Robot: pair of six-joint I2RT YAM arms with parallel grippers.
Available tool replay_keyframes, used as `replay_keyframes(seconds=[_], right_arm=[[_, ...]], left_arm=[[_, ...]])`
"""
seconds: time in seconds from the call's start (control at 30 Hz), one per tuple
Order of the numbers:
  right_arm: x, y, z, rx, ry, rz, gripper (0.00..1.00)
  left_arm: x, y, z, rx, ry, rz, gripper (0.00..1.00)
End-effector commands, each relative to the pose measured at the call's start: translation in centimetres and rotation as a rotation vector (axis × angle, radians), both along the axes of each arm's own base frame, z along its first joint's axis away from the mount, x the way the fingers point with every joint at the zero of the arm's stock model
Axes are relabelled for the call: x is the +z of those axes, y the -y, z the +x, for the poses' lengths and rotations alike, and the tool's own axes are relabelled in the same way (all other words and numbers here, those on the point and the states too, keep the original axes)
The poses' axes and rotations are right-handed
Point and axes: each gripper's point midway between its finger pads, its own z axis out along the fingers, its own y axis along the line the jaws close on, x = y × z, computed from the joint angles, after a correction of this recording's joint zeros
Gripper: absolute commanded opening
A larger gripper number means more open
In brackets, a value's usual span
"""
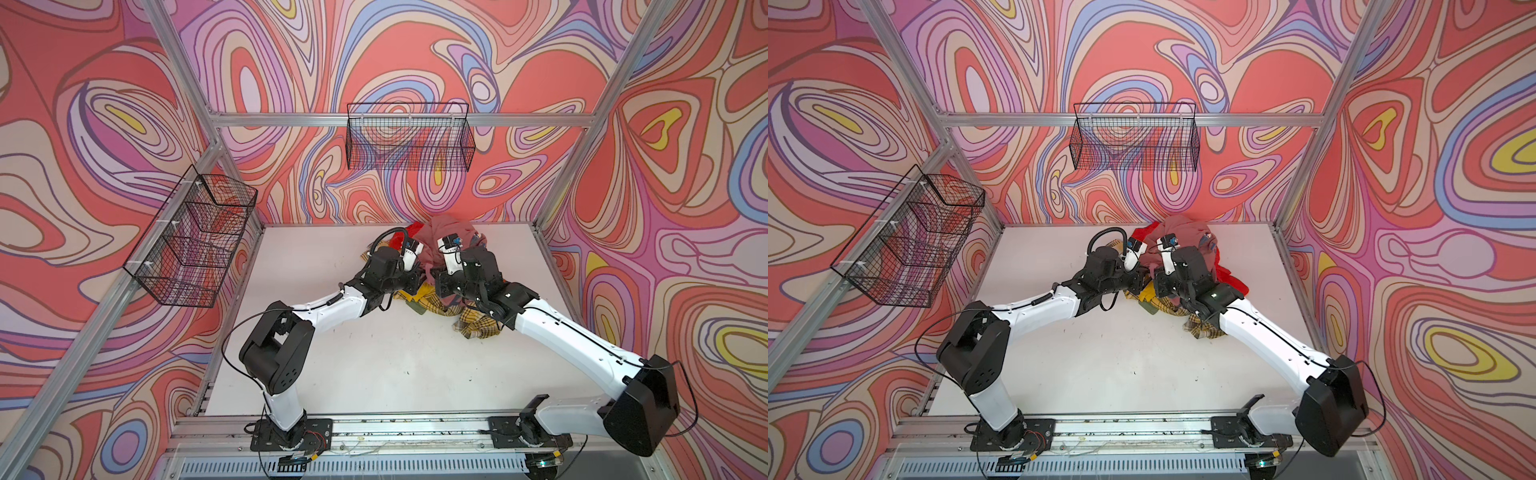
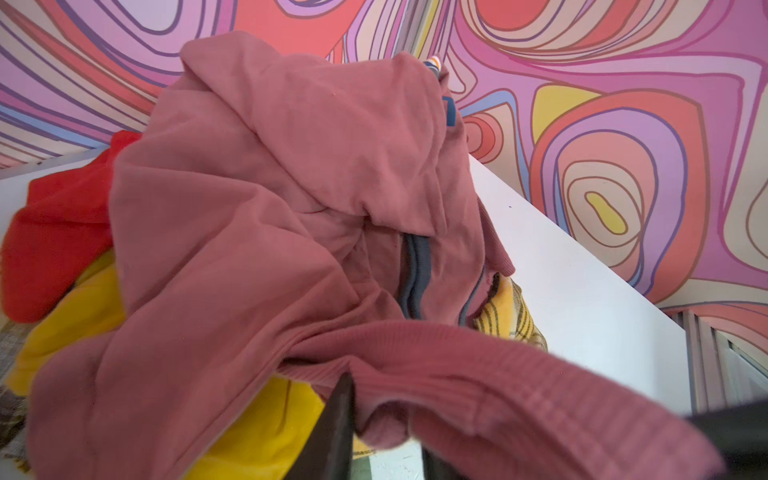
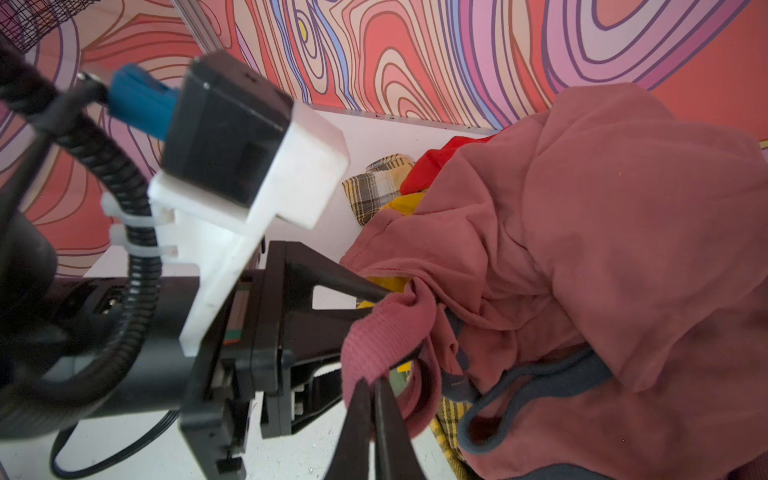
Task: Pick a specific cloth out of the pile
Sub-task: 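Hold the pile with the right gripper while the left gripper grasps the pink ribbed top, then lift the pink ribbed top high with the left gripper, pulling it free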
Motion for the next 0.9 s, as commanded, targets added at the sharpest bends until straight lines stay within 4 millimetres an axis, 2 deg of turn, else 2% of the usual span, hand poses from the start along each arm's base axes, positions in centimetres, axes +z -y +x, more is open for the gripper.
replay_keyframes(seconds=[0.0,0.07,0.13,0.2,0.3,0.43,0.53,0.6,0.67,0.7,0.77,0.87], right_arm=[[0.5,0.0,0.0,-0.001,0.010,0.038,0.00],[0.3,0.0,0.0,0.002,0.005,0.041,0.00],[0.1,0.0,0.0,0.001,0.001,0.044,0.00],[-0.1,0.2,0.0,-0.006,-0.002,0.038,0.00],[-0.9,1.1,0.3,-0.047,-0.016,0.017,0.00],[-2.5,3.6,1.0,-0.129,-0.060,0.007,0.00],[-2.6,4.4,1.1,-0.150,-0.058,0.020,0.03],[-2.6,4.9,1.2,-0.170,-0.051,0.022,0.28],[-2.7,5.6,1.3,-0.197,-0.052,0.019,0.59],[-2.8,6.0,1.4,-0.210,-0.056,0.019,0.66],[-3.3,6.5,1.6,-0.225,-0.070,0.026,0.72],[-4.5,7.2,1.8,-0.238,-0.100,0.061,0.77]], left_arm=[[0.5,1.1,-0.4,-0.034,0.019,-0.006,0.30],[0.5,1.0,-0.2,-0.014,0.017,-0.018,0.29],[0.6,0.9,-0.1,0.005,0.018,-0.033,0.23],[1.0,0.8,0.0,0.018,0.019,-0.043,0.00],[1.7,0.7,-0.3,0.017,0.020,-0.051,0.00],[2.5,-0.3,-0.7,0.047,0.034,-0.060,0.00],[2.8,-1.1,-1.1,0.070,0.031,-0.064,0.00],[3.0,-1.5,-1.4,0.084,0.022,-0.064,0.00],[3.3,-1.9,-1.6,0.102,0.011,-0.068,0.00],[3.7,-2.2,-1.7,0.109,0.009,-0.075,0.00],[4.4,-2.4,-1.9,0.120,0.009,-0.087,0.00],[5.4,-2.9,-2.4,0.125,0.012,-0.099,0.00]])
